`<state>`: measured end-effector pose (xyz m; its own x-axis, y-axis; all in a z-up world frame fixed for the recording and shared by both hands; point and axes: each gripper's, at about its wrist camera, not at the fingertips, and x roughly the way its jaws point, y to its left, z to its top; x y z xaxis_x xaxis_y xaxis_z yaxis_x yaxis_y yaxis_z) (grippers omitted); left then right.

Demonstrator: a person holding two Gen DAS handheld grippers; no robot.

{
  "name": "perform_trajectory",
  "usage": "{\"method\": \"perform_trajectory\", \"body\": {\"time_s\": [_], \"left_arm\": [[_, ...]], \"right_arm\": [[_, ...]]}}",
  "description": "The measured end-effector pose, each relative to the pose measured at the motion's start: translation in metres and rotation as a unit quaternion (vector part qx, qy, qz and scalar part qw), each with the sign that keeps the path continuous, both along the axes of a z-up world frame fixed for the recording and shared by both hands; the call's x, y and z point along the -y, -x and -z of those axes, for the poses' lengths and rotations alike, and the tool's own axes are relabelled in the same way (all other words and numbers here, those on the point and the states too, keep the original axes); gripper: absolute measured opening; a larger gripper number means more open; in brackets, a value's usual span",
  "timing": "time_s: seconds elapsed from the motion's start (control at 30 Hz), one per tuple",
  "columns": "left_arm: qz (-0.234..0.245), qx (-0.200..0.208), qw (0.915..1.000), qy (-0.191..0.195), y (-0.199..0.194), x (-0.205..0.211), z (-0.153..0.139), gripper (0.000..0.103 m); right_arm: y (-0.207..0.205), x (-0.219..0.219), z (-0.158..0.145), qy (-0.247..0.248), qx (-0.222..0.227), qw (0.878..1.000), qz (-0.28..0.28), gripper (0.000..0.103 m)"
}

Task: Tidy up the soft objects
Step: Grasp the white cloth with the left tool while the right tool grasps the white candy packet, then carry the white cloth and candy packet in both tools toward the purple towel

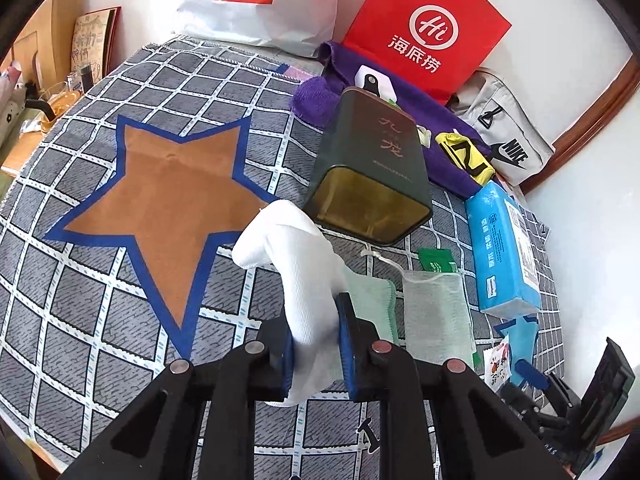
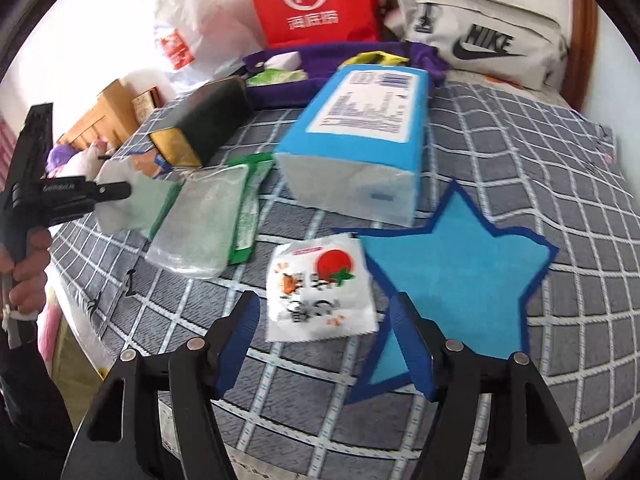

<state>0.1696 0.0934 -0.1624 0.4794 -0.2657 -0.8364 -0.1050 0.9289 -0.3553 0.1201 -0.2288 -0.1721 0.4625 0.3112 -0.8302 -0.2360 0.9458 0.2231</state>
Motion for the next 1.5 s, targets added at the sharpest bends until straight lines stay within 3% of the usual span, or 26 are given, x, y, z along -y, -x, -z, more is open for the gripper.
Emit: {"method": "perform_trajectory", "body": {"time_s": [0.1, 0.27, 0.33, 0.37, 0.43, 0.47, 0.73, 1.0, 1.5], "left_arm": [[-0.001, -0.002, 1.0000, 0.000, 0.000, 0.000, 0.001, 0.018], [-0.004, -0.003, 1.0000, 0.008, 0.001, -0.003, -0.002, 0.018], [-0.006, -0.002, 0.9999, 0.008, 0.003, -0.005, -0.004, 0.018], [-0.006, -0.001, 0.9999, 0.009, 0.003, -0.005, -0.006, 0.018], [-0.004, 0.001, 0.9999, 0.010, 0.004, -0.004, -0.009, 0.018], [-0.002, 0.001, 0.9999, 0.011, 0.005, -0.004, -0.010, 0.018], [0.002, 0.004, 0.9998, 0.017, 0.010, -0.003, -0.021, 0.018], [0.000, 0.033, 0.9993, 0.020, 0.014, -0.006, -0.048, 0.018], [0.025, 0.067, 0.9972, 0.021, 0.002, 0.021, -0.088, 0.018]], "right_arm": [[-0.004, -0.012, 0.010, 0.001, -0.010, 1.000, -0.007, 0.070], [-0.006, -0.030, 0.018, 0.061, 0.026, 0.998, 0.000, 0.071], [-0.003, -0.035, 0.021, 0.086, 0.040, 0.995, -0.003, 0.068], [-0.002, -0.036, 0.020, 0.086, 0.044, 0.995, -0.002, 0.059], [-0.002, -0.032, 0.019, 0.079, 0.043, 0.996, 0.001, 0.055], [-0.002, -0.031, 0.018, 0.081, 0.042, 0.996, 0.001, 0.048], [-0.001, -0.025, 0.011, 0.078, 0.029, 0.997, 0.002, 0.045], [0.005, -0.011, -0.025, 0.042, 0.042, 0.998, 0.009, 0.045], [-0.006, 0.004, -0.093, 0.040, 0.092, 0.995, 0.023, 0.045]]}}
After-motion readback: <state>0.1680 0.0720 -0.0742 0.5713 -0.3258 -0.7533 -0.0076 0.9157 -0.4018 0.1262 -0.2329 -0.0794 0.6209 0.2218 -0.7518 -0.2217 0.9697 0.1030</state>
